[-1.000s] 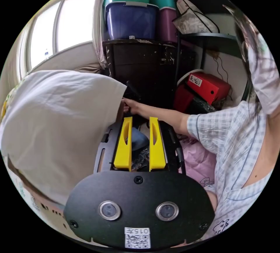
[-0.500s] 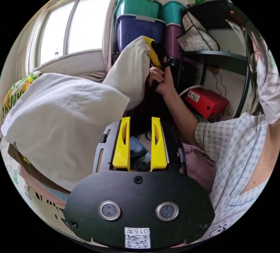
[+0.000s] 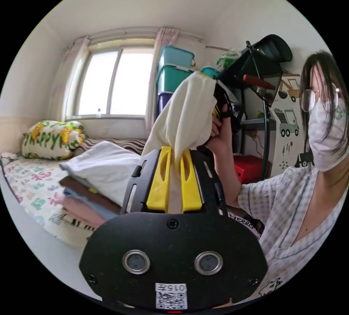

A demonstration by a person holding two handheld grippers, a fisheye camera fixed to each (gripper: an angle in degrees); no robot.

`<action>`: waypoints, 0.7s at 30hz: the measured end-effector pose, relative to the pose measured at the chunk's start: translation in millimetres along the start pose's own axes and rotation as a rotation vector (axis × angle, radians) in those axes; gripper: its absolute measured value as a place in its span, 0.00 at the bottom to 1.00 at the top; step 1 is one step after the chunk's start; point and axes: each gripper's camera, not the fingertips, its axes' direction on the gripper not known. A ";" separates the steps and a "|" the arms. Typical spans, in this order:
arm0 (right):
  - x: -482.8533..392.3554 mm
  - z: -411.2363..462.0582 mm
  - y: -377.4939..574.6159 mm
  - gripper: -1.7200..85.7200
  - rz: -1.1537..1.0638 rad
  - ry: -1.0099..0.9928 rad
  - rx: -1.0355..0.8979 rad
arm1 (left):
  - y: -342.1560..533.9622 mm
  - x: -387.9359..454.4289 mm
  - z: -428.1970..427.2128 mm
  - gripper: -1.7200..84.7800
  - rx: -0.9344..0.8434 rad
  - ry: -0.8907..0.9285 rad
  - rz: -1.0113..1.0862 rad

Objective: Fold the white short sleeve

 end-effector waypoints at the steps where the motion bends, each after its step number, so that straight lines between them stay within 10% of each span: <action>1: -2.1 14.1 9.0 0.01 0.043 -0.050 0.006 | 1.1 -2.7 -37.6 0.04 0.014 -0.074 -0.015; 11: -20.0 218.3 143.5 0.01 0.513 -0.297 -0.090 | 8.5 -45.7 -282.4 0.03 -0.037 -0.524 -0.182; 21: -74.2 327.7 294.6 0.02 0.530 -0.410 -0.274 | 108.0 -71.9 -403.1 0.02 0.037 -0.664 -0.393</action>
